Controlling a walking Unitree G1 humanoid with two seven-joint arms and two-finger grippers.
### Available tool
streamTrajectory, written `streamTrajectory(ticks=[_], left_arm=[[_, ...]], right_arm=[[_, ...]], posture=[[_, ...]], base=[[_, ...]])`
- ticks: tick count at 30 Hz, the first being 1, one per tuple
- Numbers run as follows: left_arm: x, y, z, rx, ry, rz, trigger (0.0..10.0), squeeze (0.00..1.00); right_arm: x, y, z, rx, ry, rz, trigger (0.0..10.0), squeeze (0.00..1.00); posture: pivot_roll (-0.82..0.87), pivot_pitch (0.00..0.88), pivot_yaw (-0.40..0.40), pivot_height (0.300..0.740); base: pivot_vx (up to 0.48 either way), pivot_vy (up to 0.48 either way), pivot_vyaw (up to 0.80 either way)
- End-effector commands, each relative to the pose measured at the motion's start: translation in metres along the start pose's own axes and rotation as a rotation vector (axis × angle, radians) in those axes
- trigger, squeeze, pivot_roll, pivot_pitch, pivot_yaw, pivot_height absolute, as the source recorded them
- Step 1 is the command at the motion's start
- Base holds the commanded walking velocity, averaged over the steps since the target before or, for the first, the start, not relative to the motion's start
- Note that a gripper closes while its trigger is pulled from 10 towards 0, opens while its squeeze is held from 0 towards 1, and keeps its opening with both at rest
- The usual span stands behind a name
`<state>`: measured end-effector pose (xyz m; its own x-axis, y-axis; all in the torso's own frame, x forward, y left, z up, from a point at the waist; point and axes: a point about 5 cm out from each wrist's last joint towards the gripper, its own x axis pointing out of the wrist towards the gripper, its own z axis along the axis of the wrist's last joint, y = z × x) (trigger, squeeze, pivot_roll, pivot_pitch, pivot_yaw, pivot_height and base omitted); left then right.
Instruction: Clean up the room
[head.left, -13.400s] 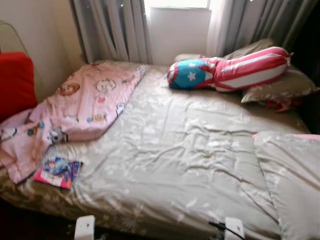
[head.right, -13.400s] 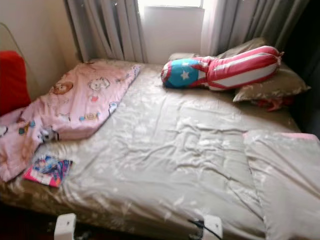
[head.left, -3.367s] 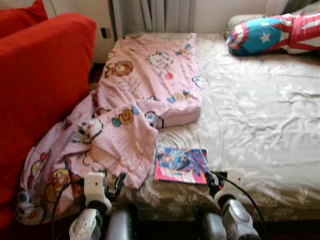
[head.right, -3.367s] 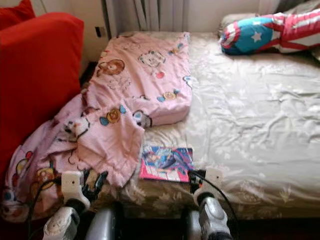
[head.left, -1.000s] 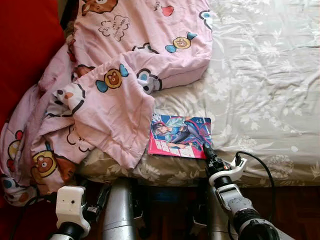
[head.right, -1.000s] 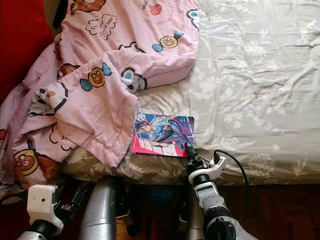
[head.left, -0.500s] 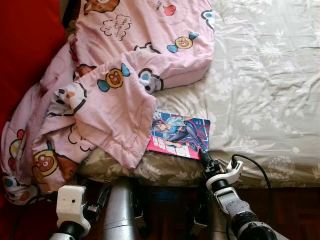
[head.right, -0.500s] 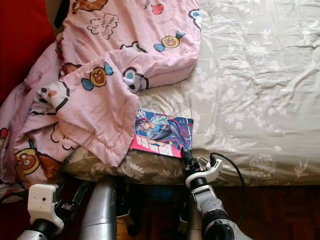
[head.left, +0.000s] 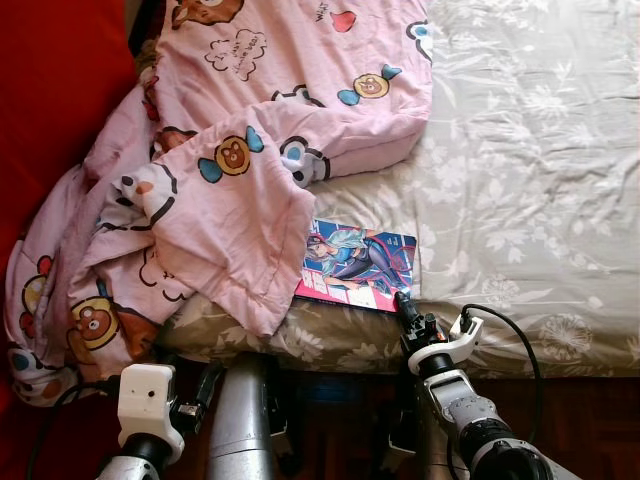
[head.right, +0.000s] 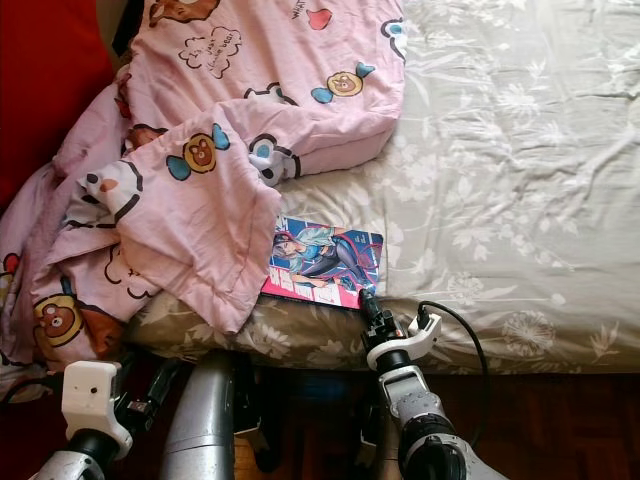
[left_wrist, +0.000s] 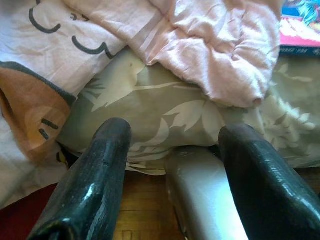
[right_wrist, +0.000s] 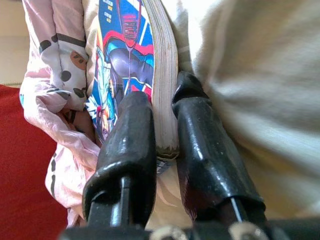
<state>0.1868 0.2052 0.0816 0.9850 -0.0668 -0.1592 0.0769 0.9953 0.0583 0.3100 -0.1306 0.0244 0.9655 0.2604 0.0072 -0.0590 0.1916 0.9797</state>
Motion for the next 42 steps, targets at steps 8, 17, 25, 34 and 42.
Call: streamTrajectory(ticks=[8, 17, 25, 34, 42], left_arm=[[0.025, 0.001, -0.022, 0.008, 0.041, 0.002, 10.0, 0.0], [0.044, 0.006, -0.047, -0.034, 0.081, 0.052, 10.0, 0.0], [0.046, 0.011, -0.062, -0.089, 0.127, 0.102, 10.0, 0.0], [0.039, 0.017, -0.109, -0.151, 0.333, 0.176, 10.0, 0.0], [0.032, 0.019, -0.126, -0.158, 0.407, 0.189, 10.0, 0.0]], right_arm=[[0.006, 0.014, 0.016, 0.011, -0.11, 0.128, 0.0, 0.0], [-0.011, 0.008, 0.03, -0.17, -0.168, 0.126, 0.0, 0.0], [-0.017, 0.007, 0.031, -0.328, -0.172, 0.068, 0.0, 0.0], [-0.036, 0.002, 0.041, -0.602, -0.162, -0.05, 10.0, 0.0], [-0.036, 0.001, 0.036, -0.659, -0.183, -0.125, 10.0, 0.0]], posture=[[0.17, 0.218, -0.002, 0.596], [0.11, 0.097, -0.017, 0.596], [0.08, 0.069, -0.019, 0.596], [0.02, 0.022, -0.01, 0.596], [0.02, 0.017, -0.001, 0.635]], base=[[0.0, 0.0, 0.0], [0.0, 0.0, 0.0], [0.0, 0.0, 0.0], [0.0, 0.0, 0.0], [0.0, 0.0, 0.0]])
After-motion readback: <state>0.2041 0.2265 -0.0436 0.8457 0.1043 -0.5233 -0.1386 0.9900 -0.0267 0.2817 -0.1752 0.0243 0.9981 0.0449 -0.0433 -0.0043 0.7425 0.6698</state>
